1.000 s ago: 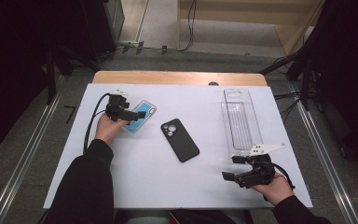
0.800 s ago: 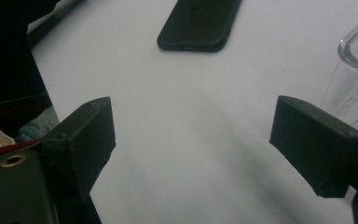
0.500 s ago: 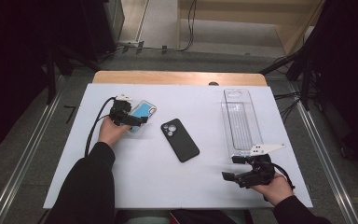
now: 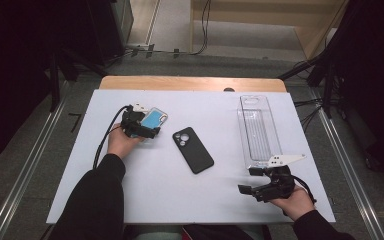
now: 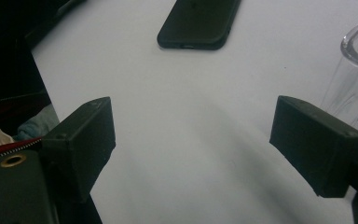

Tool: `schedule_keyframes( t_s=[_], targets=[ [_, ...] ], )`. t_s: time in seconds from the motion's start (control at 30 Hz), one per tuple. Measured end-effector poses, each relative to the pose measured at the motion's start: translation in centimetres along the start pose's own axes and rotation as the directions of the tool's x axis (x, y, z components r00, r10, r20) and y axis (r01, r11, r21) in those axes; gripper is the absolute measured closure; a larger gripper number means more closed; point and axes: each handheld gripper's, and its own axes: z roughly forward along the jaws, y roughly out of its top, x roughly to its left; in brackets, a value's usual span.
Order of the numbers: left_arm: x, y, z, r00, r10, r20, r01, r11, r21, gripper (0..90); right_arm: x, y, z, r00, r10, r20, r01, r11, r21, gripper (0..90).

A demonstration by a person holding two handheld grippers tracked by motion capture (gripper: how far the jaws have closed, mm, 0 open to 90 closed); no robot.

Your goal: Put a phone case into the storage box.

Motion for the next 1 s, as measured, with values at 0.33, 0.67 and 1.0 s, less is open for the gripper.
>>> schedule_keyframes(
  t_s=[0.33, 0.67, 1.0],
  targets=[
    [-0.1, -0.1, -0.1, 1.0, -0.002, -0.006, 0.002, 1.0, -0.006, 17.1, 0.1, 0.0, -0.1, 1.0, -0.005, -0.005, 0.005, 1.0, -0.002, 12.2],
    [0.0, 0.1, -0.4, 1.0, -0.009, 0.0, 0.009, 1.0, -0.001, 17.5, 0.1, 0.1, 0.0, 0.9999, -0.008, -0.009, 0.008, 1.0, -0.002, 12.2],
    [-0.6, 2.1, -3.2, 0.9967, -0.037, 0.072, 0.041, 0.9982, -0.044, 17.5, 0.2, 0.1, 0.0, 0.9999, -0.013, -0.01, 0.013, 1.0, -0.006, 12.2]
  ],
)
